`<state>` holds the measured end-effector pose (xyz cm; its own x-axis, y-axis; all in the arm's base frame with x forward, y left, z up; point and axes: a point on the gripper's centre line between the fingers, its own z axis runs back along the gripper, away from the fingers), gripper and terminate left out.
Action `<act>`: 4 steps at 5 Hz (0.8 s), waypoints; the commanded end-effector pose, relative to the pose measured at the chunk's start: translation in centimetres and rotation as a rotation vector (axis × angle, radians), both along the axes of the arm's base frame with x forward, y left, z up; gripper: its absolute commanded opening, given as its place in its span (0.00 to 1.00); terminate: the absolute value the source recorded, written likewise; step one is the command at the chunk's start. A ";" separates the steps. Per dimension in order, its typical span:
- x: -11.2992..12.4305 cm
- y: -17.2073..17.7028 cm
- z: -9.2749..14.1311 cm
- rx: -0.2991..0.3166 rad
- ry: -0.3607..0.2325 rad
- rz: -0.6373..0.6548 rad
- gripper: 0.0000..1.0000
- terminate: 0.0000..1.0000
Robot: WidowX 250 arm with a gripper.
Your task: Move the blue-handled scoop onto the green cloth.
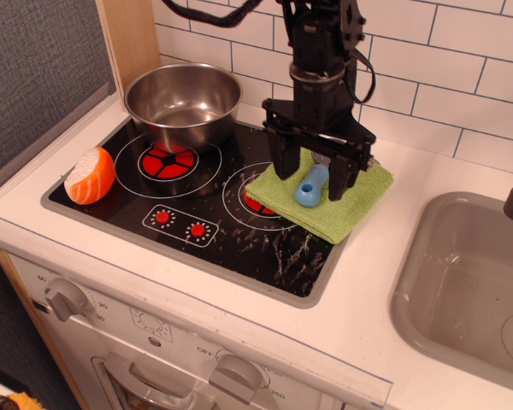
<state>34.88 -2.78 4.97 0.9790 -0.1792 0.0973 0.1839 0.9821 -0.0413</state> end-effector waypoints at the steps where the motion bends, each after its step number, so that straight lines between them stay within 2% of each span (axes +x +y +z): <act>1: -2.7 2.3 6.5 -0.012 -0.131 0.048 1.00 0.00; 3: -4.3 3.4 5.0 0.014 -0.043 0.041 1.00 0.00; 4: -4.3 3.4 5.0 0.014 -0.043 0.041 1.00 0.00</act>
<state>30.44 0.46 9.05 0.9842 -0.1425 0.1050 0.1459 0.9890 -0.0257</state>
